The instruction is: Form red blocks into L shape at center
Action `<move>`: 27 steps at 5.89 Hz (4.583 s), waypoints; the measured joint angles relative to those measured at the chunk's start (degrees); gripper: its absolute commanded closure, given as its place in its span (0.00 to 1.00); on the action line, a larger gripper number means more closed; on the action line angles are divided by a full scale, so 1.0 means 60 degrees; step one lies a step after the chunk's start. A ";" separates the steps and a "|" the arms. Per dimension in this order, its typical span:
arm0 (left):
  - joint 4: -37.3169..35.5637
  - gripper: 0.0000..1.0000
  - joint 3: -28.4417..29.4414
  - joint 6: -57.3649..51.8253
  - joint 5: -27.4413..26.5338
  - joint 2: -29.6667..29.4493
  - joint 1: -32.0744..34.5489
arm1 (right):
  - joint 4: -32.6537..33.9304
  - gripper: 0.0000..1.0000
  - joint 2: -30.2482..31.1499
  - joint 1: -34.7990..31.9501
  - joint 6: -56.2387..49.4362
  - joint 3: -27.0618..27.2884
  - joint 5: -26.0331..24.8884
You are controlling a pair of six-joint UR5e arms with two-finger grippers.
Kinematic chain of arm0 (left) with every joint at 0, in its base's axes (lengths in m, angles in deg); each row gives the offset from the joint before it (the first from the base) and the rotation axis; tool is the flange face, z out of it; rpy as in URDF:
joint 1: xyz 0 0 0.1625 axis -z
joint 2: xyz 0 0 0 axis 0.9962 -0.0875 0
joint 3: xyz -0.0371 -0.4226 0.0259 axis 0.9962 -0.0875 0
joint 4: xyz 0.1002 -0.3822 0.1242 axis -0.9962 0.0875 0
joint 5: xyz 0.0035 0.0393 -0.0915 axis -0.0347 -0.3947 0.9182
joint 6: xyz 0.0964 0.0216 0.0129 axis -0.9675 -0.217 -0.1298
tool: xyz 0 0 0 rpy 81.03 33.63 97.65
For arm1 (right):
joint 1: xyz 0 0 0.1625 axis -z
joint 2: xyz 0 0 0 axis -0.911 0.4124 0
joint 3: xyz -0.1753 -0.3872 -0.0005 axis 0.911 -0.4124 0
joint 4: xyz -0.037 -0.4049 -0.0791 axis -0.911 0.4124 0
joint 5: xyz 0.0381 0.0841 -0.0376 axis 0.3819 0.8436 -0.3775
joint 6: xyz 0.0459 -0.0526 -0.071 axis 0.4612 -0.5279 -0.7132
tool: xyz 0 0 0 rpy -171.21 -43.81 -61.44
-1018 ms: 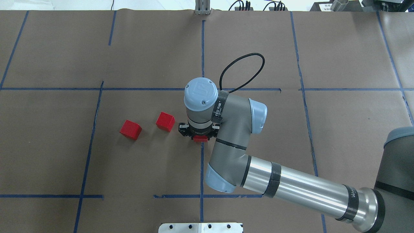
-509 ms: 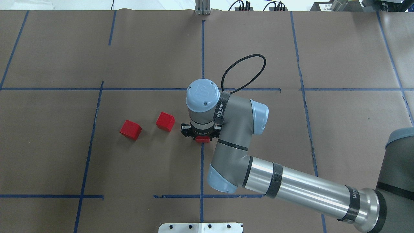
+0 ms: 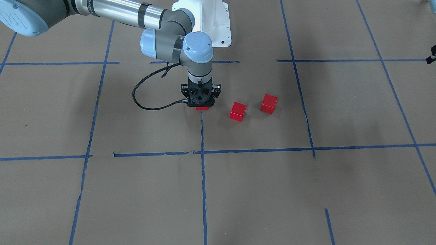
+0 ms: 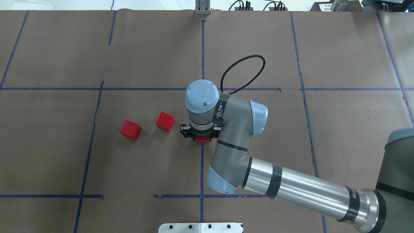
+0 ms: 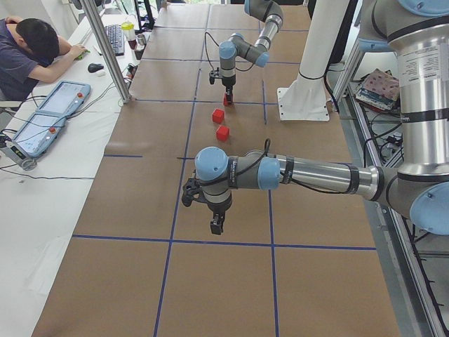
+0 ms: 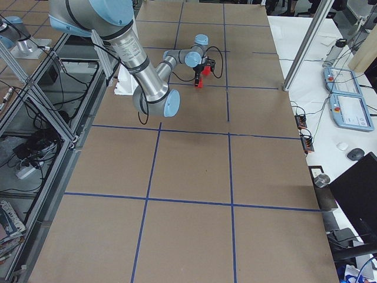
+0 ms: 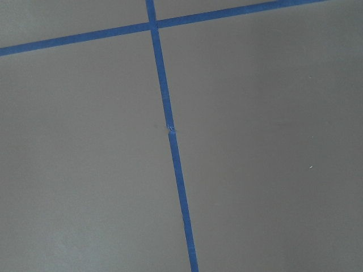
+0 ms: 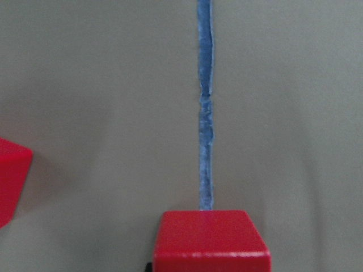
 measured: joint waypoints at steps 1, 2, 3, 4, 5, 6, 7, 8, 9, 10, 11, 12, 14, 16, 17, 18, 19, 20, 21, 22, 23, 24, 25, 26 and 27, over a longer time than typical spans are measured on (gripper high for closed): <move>0.0000 0.00 0.0000 -0.0002 0.0000 0.0000 0.0000 | 0.0007 0.00 -0.0019 -0.0006 0.0000 0.0053 0.0002; 0.0000 0.00 0.0000 0.0003 0.0000 0.0000 0.0000 | 0.0030 0.00 -0.0039 -0.0079 0.0000 0.0165 0.0031; 0.0000 0.00 0.0000 0.0005 0.0000 0.0000 0.0000 | 0.0306 0.00 -0.0060 -0.0262 -0.0025 0.0488 0.0081; 0.0004 0.00 -0.0009 0.0006 -0.0005 -0.0004 0.0000 | 0.0956 0.00 -0.0087 -0.0568 -0.0159 0.1082 0.0204; 0.0011 0.00 -0.0027 0.0002 -0.0020 -0.0010 -0.0005 | 0.1506 0.00 -0.0086 -0.1067 -0.0452 0.1558 0.0495; 0.0026 0.00 -0.0043 -0.0001 -0.0035 -0.0018 -0.0017 | 0.1932 0.00 0.0008 -0.1709 -0.1041 0.1709 0.0938; 0.0069 0.00 -0.0051 0.0016 -0.0017 -0.0073 -0.0030 | 0.2409 0.00 0.0309 -0.2463 -0.2090 0.1763 0.1453; 0.0123 0.00 -0.0048 0.0043 0.0023 -0.0384 -0.0037 | 0.2658 0.00 0.0797 -0.3316 -0.3447 0.1784 0.1921; 0.0158 0.00 0.0023 0.0053 0.0020 -0.0982 -0.0048 | 0.2790 0.00 0.1441 -0.4227 -0.5081 0.1796 0.2290; 0.0166 0.00 0.0136 0.0052 0.0058 -0.1578 -0.0061 | 0.2913 0.00 0.2253 -0.5150 -0.6885 0.1946 0.2462; 0.0167 0.00 0.0160 0.0051 0.0156 -0.1982 -0.0075 | 0.3040 0.00 0.3437 -0.6137 -0.8936 0.2439 0.2515; 0.0177 0.00 0.0102 0.0037 0.0212 -0.2140 -0.0079 | 0.3126 0.00 0.4850 -0.7108 -1.0934 0.3122 0.2533; 0.0462 0.00 -0.0166 0.0032 0.0229 -0.2185 -0.0166 | 0.3102 0.00 0.7620 -0.9007 -1.3698 0.4561 0.2692; 0.1072 0.00 -0.0645 0.0532 0.0209 -0.2371 -0.1356 | 0.2821 0.00 0.9756 -1.0220 -1.4851 0.5259 0.3041; 0.1312 0.00 -0.0844 0.1480 0.0173 -0.2861 -0.2181 | 0.2432 0.00 1.0291 -1.0388 -1.4689 0.5299 0.3237; 0.1459 0.00 -0.0890 0.2797 0.0145 -0.3561 -0.3154 | 0.2237 0.00 1.0466 -1.0437 -1.4346 0.5304 0.3301; 0.1506 0.00 -0.0844 0.3999 -0.0093 -0.4307 -0.4211 | 0.2174 0.00 1.0497 -1.0441 -1.4201 0.5304 0.3323; 0.1524 0.00 -0.0779 0.5410 -0.0943 -0.4995 -0.5291 | 0.2159 0.00 1.0498 -1.0446 -1.4153 0.5299 0.3329; 0.1534 0.00 -0.0629 0.7017 -0.2081 -0.5589 -0.6390 | 0.2154 0.00 1.0498 -1.0446 -1.4140 0.5295 0.3330; 0.1557 0.00 -0.0175 0.8396 -0.2920 -0.6203 -0.7197 | 0.2153 0.00 1.0494 -1.0446 -1.4132 0.5294 0.3340; 0.1654 0.00 0.0364 0.9164 -0.3333 -0.6664 -0.7602 | 0.2153 0.00 1.0487 -1.0446 -1.4125 0.5294 0.3349; 0.1984 0.00 0.0817 0.9452 -0.3469 -0.6842 -0.7771 | 0.2153 0.00 1.0484 -1.0445 -1.4122 0.5294 0.3348; 0.2519 0.00 0.1285 0.9659 -0.3504 -0.6901 -0.7892 | 0.2153 0.00 1.0483 -1.0446 -1.4122 0.5301 0.3345; 0.3023 0.00 0.1669 0.9988 -0.3526 -0.6974 -0.8035 | 0.2153 0.00 1.0483 -1.0446 -1.4121 0.5314 0.3346; 0.3323 0.00 0.1892 1.0415 -0.3748 -0.7076 -0.8316 | 0.2153 0.00 1.0477 -1.0445 -1.4122 0.5317 0.3345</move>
